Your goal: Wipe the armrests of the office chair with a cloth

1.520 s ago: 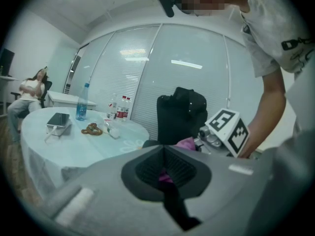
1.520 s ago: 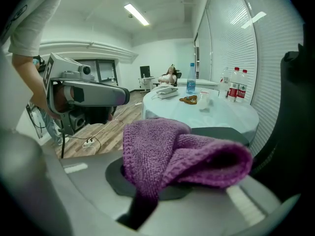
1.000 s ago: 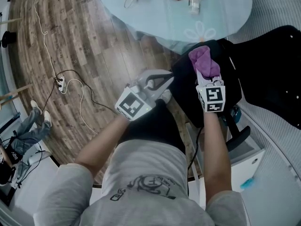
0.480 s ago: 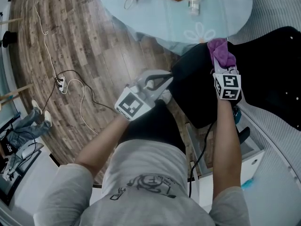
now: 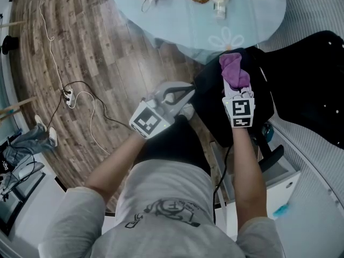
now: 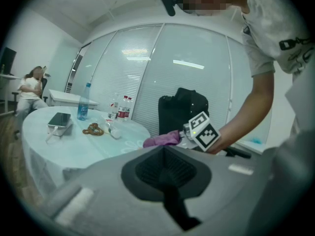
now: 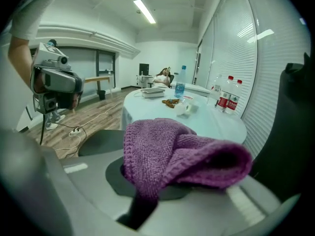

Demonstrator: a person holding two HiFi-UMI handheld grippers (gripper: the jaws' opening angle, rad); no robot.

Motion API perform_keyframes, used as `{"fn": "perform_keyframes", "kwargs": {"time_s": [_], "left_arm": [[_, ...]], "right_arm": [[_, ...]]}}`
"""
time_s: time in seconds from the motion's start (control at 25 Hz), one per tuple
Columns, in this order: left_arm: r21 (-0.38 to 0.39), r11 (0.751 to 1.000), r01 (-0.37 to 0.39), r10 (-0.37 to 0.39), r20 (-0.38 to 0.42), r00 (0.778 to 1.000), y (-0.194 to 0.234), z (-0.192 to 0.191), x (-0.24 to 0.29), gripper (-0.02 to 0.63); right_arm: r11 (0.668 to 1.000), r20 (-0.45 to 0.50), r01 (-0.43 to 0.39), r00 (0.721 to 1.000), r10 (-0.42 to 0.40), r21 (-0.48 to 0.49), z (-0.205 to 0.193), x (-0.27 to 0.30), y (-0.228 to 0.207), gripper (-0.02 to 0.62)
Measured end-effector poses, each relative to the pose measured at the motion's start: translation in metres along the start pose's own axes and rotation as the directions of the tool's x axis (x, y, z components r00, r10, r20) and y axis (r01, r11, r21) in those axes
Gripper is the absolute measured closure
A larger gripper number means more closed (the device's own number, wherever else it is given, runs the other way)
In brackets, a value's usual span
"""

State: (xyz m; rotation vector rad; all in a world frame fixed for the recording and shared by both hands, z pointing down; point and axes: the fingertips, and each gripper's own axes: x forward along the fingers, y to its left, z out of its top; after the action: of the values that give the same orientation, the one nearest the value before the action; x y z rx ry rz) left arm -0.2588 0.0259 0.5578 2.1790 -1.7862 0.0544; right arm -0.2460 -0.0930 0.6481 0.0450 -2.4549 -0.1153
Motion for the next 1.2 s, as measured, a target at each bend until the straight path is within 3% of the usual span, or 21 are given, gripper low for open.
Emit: {"fn": "perform_keyframes", "kwargs": {"time_s": [0.36,0.52,0.84,1.2], "left_arm": [[0.002,1.0,-0.008,0.008,-0.006,1.0,0.003,-0.001,-0.005,0.604],[-0.007,1.0,-0.012,0.012,-0.007,1.0,0.004,-0.003,-0.005,0.604],[-0.007,1.0,-0.014,0.014,-0.006,1.0,0.004,-0.002,-0.004,0.604],[-0.012,1.0,-0.024,0.024,-0.013,1.0,0.006,-0.005,-0.005,0.604]], "right_arm": [[0.989,0.037,-0.137,0.99,0.139,-0.051,0.011,-0.013,0.092,0.566],[0.985,0.042,-0.153,0.987,0.156,-0.075,0.014,-0.015,0.107,0.566],[0.987,0.029,-0.14,0.989,0.143,-0.082,0.009,-0.011,0.084,0.565],[0.998,-0.005,-0.044,0.999,0.044,-0.043,-0.002,-0.001,0.007,0.565]]}}
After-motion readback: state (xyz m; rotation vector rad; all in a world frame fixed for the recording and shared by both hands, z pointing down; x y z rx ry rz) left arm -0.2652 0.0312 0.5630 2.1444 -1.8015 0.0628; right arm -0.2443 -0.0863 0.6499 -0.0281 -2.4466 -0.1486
